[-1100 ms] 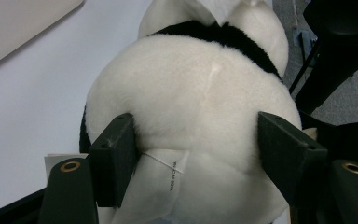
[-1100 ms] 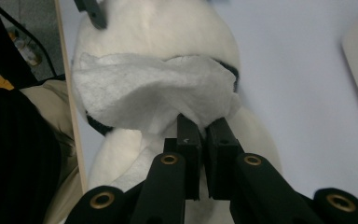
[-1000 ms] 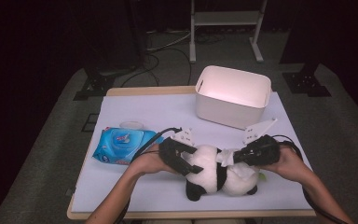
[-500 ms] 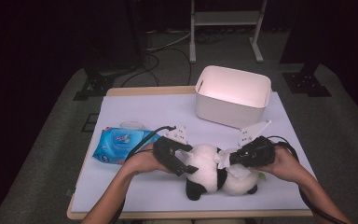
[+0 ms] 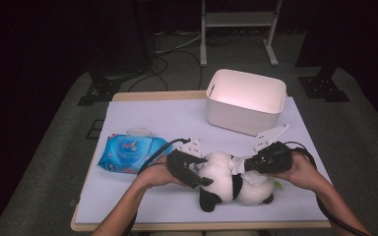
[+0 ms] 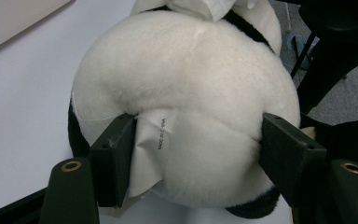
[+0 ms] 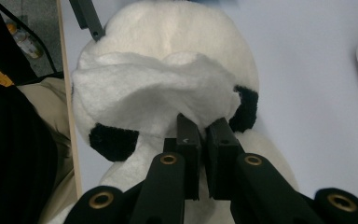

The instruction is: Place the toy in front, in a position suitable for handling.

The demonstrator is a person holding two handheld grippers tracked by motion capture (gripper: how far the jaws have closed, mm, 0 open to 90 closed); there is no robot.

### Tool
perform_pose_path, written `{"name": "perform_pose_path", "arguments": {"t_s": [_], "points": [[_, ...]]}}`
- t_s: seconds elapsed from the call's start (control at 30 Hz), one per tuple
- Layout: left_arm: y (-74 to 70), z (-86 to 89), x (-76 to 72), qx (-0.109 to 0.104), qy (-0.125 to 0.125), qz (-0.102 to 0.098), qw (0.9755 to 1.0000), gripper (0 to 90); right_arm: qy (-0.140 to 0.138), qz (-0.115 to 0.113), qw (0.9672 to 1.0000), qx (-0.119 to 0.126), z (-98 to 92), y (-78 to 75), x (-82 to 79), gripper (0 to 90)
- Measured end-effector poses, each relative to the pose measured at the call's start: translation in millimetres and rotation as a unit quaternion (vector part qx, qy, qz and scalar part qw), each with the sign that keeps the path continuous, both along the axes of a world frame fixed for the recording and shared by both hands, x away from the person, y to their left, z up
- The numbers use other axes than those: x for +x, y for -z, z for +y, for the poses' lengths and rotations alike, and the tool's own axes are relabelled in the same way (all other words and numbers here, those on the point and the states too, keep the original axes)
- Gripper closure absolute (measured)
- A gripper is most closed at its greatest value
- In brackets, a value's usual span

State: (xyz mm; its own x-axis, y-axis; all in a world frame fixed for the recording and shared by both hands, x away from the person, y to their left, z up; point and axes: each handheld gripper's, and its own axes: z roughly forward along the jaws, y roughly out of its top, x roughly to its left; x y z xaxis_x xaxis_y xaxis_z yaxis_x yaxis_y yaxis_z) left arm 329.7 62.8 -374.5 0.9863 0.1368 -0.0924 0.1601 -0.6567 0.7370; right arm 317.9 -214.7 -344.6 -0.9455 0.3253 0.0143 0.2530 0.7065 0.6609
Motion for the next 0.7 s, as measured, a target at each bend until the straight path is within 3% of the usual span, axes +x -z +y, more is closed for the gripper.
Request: {"name": "perform_pose_path", "arguments": {"t_s": [0.5, 0.7], "points": [[0.7, -39.9, -2.2, -0.006, 0.001, -0.001, 1.0000, 31.8, 0.025, 0.008, 0.9996, 0.006, -20.5, -2.0, 5.8, 84.8], [0.2, -45.5, -2.5, 0.000, 0.006, -0.005, 1.0000, 31.3, 0.019, 0.001, 0.9997, 0.012, -15.9, -6.0, 3.7, 84.8]]}}
